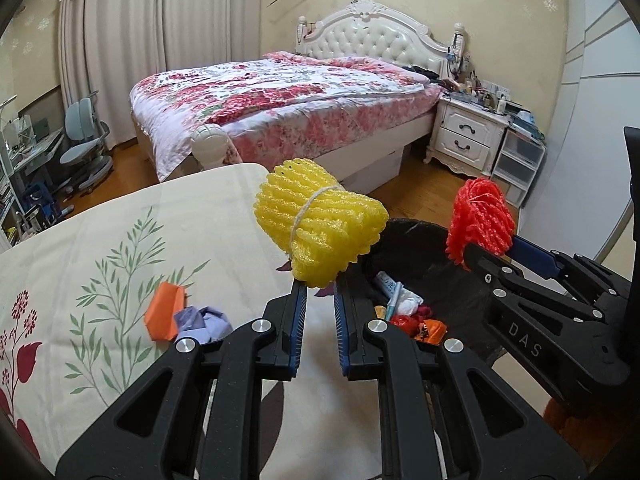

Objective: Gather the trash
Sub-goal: 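Carry the yellow and red foam nets over the bin and open both tools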

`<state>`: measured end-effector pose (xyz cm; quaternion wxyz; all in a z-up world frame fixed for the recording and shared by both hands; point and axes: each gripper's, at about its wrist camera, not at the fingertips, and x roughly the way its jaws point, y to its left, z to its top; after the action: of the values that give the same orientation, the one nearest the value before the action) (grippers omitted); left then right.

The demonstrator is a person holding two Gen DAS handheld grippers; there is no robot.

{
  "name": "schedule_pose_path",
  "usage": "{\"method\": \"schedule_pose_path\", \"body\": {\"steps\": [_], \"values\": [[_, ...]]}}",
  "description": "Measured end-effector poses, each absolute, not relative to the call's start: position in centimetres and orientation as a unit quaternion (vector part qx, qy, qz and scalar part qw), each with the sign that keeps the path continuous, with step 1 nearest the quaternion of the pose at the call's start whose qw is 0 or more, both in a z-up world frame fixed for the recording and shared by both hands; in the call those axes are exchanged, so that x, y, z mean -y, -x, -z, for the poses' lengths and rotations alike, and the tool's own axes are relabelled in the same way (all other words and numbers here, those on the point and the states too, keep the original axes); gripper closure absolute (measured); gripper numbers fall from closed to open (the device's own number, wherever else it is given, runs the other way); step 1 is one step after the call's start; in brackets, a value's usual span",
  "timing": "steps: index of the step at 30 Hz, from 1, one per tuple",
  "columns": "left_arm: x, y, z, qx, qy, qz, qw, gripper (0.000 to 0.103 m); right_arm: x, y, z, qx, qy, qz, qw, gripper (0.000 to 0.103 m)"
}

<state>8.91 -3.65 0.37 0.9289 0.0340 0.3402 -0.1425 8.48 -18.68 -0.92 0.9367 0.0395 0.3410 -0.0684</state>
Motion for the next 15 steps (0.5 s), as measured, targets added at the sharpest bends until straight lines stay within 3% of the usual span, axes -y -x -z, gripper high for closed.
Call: {"method": "schedule_pose_path", "body": {"steps": [15], "values": [[8.3, -11.8, 2.4, -0.354, -0.076, 0.156, 0.919, 0.089, 22.0, -10.3, 3.6, -0.364, -0.067, 0.105, 0.923, 0.061]]}}
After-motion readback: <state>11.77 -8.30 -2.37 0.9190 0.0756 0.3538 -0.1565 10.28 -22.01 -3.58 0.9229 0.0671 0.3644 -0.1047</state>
